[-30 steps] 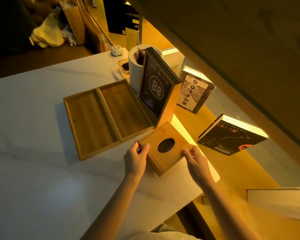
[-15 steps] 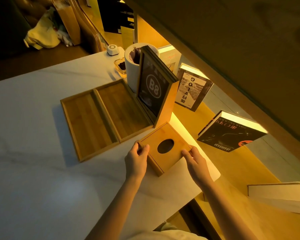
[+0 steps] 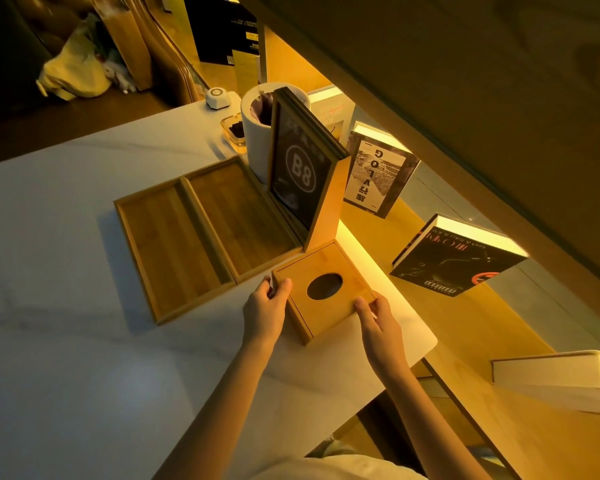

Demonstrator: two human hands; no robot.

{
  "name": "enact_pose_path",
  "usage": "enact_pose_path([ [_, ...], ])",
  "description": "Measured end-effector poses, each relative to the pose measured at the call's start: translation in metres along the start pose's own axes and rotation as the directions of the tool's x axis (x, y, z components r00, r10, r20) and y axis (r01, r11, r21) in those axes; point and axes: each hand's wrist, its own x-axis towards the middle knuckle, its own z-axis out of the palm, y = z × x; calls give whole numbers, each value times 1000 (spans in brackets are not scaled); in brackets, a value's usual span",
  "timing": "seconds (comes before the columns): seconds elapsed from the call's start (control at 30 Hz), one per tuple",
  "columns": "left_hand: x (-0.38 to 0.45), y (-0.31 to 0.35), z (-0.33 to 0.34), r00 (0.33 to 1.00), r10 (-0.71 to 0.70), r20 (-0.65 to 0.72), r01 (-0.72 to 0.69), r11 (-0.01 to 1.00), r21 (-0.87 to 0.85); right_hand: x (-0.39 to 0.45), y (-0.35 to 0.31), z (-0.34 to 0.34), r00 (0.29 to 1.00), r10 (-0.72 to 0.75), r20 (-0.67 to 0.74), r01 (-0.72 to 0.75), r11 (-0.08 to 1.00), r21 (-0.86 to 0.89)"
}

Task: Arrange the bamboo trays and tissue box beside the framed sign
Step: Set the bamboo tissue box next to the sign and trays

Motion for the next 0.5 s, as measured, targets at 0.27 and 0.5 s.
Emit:
enact_pose_path([
  [0.27, 8, 2, 6, 997, -33, 76, 34, 999, -18, -1, 6, 7, 998, -9, -55, 12, 999, 48],
  [0.5, 24, 14, 18, 994, 2, 111, -4, 1000, 18, 18, -1, -2, 996, 10, -87, -5, 998, 60],
])
